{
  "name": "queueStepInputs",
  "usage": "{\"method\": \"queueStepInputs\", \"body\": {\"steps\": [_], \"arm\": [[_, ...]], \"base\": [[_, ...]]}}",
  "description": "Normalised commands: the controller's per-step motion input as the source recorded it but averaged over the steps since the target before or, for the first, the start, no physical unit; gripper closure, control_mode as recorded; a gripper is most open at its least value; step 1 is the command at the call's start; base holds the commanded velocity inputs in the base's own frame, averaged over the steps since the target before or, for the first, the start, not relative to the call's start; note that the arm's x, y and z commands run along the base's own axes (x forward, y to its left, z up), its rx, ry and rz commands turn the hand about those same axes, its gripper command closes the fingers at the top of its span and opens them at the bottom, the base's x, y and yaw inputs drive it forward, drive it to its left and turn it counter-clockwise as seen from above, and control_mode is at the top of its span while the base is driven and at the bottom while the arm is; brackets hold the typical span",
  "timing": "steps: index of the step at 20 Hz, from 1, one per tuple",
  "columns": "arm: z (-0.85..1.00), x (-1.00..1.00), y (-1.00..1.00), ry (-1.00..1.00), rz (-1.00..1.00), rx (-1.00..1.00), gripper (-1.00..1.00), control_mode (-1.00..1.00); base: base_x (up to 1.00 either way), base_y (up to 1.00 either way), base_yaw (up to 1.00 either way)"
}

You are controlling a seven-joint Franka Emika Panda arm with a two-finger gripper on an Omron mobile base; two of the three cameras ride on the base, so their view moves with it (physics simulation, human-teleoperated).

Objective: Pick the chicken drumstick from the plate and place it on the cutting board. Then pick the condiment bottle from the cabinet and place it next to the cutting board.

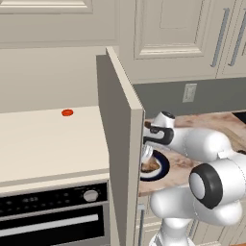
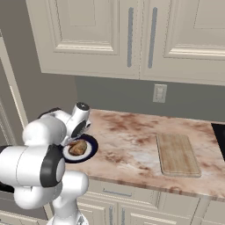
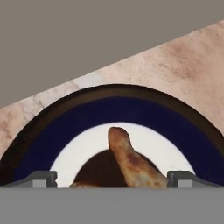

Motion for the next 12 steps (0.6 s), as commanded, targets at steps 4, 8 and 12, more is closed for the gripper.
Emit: {"method": "queueStepInputs", "body": {"steps": [4,8,12], "arm": [[-0.30,-0.01,0.03,-0.05,0.14,-0.02,-1.00,-1.00],[-0.28,0.01,0.09,-0.04,0.12,-0.01,-1.00,-1.00],[-0.17,0.10,0.21,-0.01,0.09,0.00,-1.00,-1.00]], "base": [[0.00,0.00,0.00],[0.00,0.00,0.00],[0.00,0.00,0.00]]}}
